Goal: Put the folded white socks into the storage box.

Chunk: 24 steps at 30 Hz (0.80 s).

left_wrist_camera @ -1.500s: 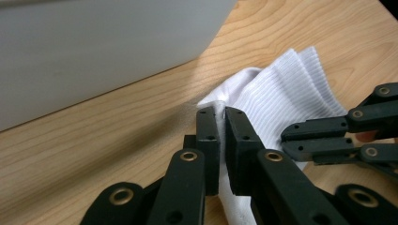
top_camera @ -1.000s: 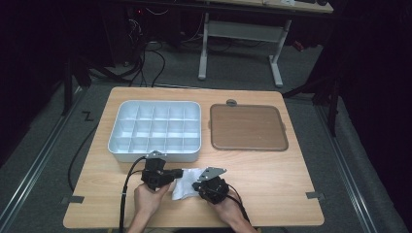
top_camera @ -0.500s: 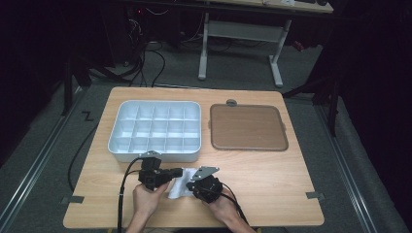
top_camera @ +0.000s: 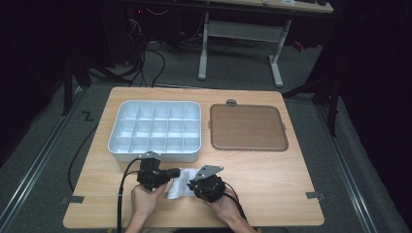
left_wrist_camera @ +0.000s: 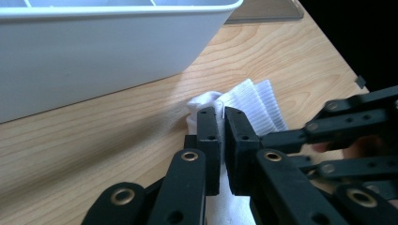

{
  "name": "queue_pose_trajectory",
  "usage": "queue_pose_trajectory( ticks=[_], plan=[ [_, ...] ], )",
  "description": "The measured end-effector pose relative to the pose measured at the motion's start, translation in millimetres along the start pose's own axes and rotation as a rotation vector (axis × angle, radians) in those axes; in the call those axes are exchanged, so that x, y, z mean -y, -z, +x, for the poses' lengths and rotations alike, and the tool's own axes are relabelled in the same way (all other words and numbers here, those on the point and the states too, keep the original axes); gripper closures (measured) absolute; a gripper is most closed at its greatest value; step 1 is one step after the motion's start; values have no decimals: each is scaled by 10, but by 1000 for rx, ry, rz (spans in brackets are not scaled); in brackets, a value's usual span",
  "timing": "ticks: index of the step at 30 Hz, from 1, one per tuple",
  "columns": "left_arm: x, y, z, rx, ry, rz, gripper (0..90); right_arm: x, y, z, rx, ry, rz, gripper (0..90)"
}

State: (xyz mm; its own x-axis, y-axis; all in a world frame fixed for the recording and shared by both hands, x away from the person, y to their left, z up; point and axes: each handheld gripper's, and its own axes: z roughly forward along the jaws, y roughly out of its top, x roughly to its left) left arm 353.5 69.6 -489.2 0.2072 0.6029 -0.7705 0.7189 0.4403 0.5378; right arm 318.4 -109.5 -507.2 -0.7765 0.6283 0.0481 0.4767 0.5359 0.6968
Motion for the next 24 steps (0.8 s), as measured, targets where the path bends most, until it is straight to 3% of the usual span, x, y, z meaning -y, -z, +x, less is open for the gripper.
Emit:
queue_pose_trajectory(
  ticks=[6, 13, 20, 24],
  plan=[
    [-2, 10, 6, -7, -11, 2, 859, 20, 154, -86, 41, -18, -36, 798],
    [-6, 17, 8, -11, -14, -5, 859, 62, 321, -265, 109, -74, -64, 736],
    [-3, 18, 9, -12, -17, -8, 859, 120, 333, -334, 131, -114, -64, 654],
    [2, 19, 11, -15, -25, -8, 859, 130, 300, -328, 129, -112, -67, 646]
  ],
)
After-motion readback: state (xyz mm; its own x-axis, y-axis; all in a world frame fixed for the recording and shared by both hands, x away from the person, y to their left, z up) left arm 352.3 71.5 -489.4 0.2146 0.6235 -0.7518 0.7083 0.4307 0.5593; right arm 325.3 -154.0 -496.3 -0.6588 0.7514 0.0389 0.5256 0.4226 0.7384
